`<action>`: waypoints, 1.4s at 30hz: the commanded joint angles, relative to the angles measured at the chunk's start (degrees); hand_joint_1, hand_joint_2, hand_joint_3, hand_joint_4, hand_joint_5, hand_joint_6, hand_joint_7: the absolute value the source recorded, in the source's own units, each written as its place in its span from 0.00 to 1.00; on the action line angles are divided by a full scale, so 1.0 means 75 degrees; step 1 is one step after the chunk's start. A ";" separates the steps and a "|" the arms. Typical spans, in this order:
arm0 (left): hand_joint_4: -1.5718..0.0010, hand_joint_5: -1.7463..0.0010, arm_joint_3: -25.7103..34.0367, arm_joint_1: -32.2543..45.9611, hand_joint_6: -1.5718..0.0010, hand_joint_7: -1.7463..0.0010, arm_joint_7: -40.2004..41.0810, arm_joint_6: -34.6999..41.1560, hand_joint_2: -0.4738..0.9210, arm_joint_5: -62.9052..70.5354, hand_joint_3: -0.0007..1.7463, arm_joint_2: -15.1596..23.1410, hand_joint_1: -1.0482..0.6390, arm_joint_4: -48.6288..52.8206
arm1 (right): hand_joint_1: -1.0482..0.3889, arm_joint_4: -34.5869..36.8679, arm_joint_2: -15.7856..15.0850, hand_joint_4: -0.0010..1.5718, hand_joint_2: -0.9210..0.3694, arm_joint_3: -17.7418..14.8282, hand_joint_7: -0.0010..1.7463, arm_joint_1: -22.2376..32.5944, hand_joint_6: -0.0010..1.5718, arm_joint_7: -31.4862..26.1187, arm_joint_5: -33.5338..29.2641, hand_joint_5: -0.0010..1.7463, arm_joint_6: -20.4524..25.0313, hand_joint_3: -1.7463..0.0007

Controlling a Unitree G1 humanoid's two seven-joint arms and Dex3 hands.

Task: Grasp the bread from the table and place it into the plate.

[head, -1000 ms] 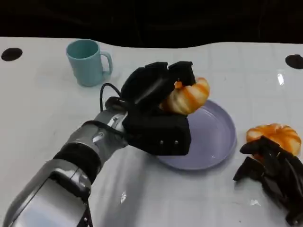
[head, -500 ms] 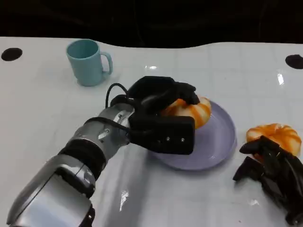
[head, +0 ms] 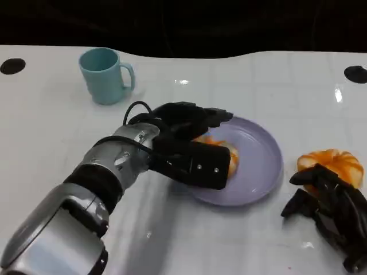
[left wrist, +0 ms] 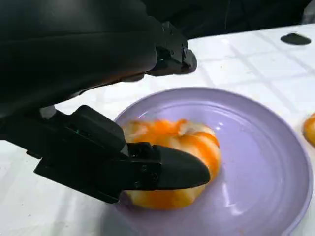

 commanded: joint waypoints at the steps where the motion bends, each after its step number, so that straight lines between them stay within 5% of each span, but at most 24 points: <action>1: 1.00 1.00 0.0003 -0.0210 0.97 1.00 -0.0163 0.0080 1.00 -0.0029 0.34 0.0111 0.00 -0.0125 | 0.36 0.0261 -0.0097 0.41 0.00 0.0038 0.73 0.0079 0.37 0.0024 -0.0088 0.90 -0.0049 0.84; 16: 1.00 1.00 0.0249 0.0032 0.98 1.00 0.0297 -0.0216 1.00 -0.0221 0.35 0.0457 0.00 -0.0549 | 0.35 0.0098 -0.0072 0.41 0.00 0.0005 0.73 0.0065 0.37 -0.0151 0.0014 0.90 0.0368 0.86; 22: 1.00 1.00 0.1038 0.0561 0.97 0.99 0.0009 -0.1107 1.00 -0.1230 0.35 0.0841 0.02 -0.0982 | 0.36 0.0302 -0.0145 0.41 0.00 0.0072 0.74 0.0035 0.37 -0.0060 -0.0157 0.92 -0.0118 0.83; 26: 0.94 0.97 0.2847 0.1962 0.93 0.98 -0.2261 -0.1993 1.00 -0.4605 0.28 0.0685 0.05 -0.1860 | 0.36 0.0269 -0.0169 0.41 0.00 0.0025 0.74 0.0052 0.37 -0.0095 -0.0076 0.91 0.0051 0.85; 31: 0.94 0.96 0.3036 0.2095 0.92 0.97 -0.2786 -0.1886 1.00 -0.4925 0.26 0.0675 0.06 -0.2102 | 0.36 0.0261 -0.0169 0.41 0.00 0.0026 0.74 0.0056 0.37 -0.0094 -0.0074 0.91 0.0055 0.85; 32: 0.94 0.96 0.3519 0.2633 0.92 0.97 -0.3546 -0.1470 1.00 -0.6083 0.26 0.0479 0.06 -0.2608 | 0.36 0.0208 -0.0156 0.41 0.00 0.0015 0.74 0.0079 0.37 -0.0078 -0.0035 0.91 0.0114 0.85; 34: 0.77 0.88 0.4136 0.3333 0.82 0.94 -0.4539 -0.0874 1.00 -0.7572 0.23 0.0238 0.12 -0.3310 | 0.36 0.0135 -0.0139 0.41 0.00 0.0001 0.72 0.0109 0.38 -0.0058 0.0015 0.90 0.0194 0.86; 42: 0.67 0.85 0.4672 0.3942 0.75 0.94 -0.5236 0.0108 1.00 -0.8502 0.21 0.0023 0.15 -0.4211 | 0.36 0.0075 -0.0151 0.41 0.00 0.0015 0.70 0.0136 0.38 -0.0047 -0.0029 0.90 0.0195 0.85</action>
